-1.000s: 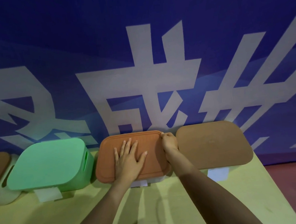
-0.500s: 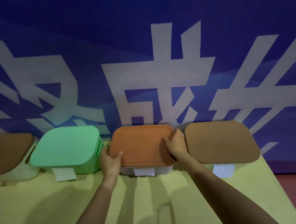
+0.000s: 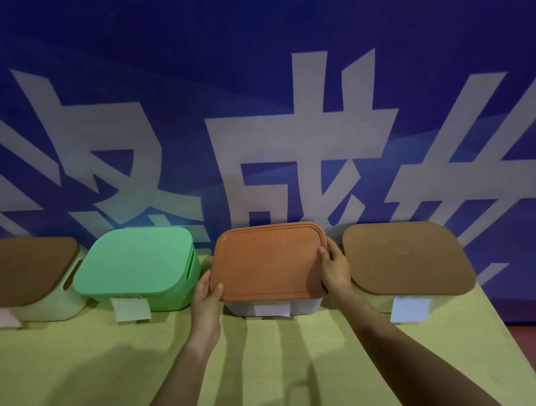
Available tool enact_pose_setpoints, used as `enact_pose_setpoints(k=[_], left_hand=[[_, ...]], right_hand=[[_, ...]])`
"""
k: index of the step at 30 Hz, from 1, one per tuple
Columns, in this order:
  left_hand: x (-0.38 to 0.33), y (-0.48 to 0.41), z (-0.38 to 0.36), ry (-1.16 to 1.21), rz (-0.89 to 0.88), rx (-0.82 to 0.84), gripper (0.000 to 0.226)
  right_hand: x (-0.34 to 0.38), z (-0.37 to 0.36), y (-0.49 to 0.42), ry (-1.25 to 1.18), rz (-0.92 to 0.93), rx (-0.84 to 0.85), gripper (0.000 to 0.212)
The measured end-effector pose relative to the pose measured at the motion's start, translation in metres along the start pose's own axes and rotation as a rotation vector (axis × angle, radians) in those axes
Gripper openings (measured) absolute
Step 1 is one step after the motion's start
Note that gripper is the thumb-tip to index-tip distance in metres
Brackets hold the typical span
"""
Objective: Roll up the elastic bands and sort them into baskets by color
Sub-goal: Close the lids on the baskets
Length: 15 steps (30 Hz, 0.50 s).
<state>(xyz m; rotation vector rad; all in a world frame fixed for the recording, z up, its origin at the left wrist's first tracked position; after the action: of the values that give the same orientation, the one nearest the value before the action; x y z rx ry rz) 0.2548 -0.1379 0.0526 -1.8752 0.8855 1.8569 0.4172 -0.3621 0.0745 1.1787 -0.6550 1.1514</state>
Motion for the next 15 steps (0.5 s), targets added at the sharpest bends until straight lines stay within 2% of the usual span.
enact_pose_setpoints(k=[5, 15], left_hand=[[0.005, -0.002, 0.003, 0.063, -0.005, 0.040, 0.051], [0.007, 0.000, -0.002, 0.132, -0.039, -0.032, 0.047]], right_hand=[[-0.015, -0.001, 0.000, -0.115, -0.039, 0.025, 0.042], [-0.029, 0.000, 0.015, -0.238, -0.105, -0.108, 0.036]])
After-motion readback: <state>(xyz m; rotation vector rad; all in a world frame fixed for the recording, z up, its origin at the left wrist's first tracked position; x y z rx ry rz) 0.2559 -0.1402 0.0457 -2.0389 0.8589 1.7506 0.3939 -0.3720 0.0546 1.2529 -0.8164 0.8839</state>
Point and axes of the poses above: each hand's wrist, its own y-axis away from the middle knuckle, its own z-axis out of the back of the hand, x = y × z, the point moved 6 cm from there along -y, towards the middle knuckle, and after that the axes turned 10 degrees about -z, right-handed, at the moved point
